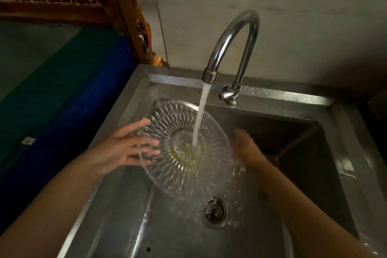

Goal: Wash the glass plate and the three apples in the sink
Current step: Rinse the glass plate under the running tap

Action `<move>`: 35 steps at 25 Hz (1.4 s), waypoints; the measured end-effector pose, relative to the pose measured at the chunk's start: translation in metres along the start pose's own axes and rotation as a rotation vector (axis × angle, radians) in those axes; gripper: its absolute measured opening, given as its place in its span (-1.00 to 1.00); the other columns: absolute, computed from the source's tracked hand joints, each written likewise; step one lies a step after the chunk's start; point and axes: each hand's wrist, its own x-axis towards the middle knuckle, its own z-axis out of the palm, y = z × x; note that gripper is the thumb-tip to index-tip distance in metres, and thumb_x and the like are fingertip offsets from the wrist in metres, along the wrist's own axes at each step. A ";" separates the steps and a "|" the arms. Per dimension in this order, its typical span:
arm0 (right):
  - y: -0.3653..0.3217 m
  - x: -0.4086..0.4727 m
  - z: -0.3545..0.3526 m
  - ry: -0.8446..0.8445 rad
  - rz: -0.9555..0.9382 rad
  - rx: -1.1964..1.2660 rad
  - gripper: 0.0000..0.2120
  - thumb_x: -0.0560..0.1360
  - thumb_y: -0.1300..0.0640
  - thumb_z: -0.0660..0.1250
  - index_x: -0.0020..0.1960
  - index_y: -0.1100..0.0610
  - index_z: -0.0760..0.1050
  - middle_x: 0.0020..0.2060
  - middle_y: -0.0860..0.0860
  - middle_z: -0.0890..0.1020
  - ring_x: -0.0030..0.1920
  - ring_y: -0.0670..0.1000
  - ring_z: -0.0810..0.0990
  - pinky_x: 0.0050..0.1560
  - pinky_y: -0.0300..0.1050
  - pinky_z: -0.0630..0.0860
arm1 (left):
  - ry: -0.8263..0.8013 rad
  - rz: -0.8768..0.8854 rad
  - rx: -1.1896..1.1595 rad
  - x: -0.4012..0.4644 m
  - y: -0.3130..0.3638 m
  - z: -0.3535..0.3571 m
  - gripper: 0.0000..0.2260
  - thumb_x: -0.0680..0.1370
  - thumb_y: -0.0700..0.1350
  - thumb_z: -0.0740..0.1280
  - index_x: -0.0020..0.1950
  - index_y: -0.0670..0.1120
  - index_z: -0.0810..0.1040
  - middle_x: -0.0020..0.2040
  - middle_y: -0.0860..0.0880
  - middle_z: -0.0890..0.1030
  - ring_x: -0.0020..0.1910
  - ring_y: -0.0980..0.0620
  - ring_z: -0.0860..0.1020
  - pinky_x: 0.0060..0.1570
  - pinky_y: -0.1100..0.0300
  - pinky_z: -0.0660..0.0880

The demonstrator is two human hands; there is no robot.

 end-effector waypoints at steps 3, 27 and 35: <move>-0.057 0.010 -0.009 0.360 -0.506 -0.509 -0.43 0.47 0.31 0.21 0.43 0.05 0.17 0.42 0.13 0.28 0.36 0.12 0.32 0.31 -0.07 0.27 | -0.008 -0.076 -0.122 0.007 -0.034 0.013 -0.36 0.34 -0.19 0.33 0.41 0.04 0.27 0.02 -0.14 0.69 -0.06 -0.14 0.67 -0.24 0.05 0.64; 0.016 -0.024 -0.035 -0.025 0.099 0.158 -0.41 0.38 0.38 0.34 0.33 0.00 0.32 0.09 0.10 0.58 -0.07 0.16 0.65 -0.12 0.07 0.65 | -0.077 -0.010 -0.355 0.028 -0.081 0.032 -0.56 0.55 -0.29 0.15 0.32 0.15 0.33 0.13 -0.15 0.64 0.06 -0.18 0.63 -0.19 0.05 0.63; 0.047 -0.056 -0.059 -0.088 -0.124 0.442 -0.61 0.34 0.31 0.35 0.12 0.04 0.50 0.01 0.10 0.68 -0.06 0.14 0.69 -0.10 0.07 0.65 | 0.085 0.178 0.058 0.013 -0.086 0.040 -0.48 0.49 -0.31 0.29 0.39 0.04 0.30 -0.06 0.04 0.71 -0.06 0.00 0.68 -0.20 0.20 0.62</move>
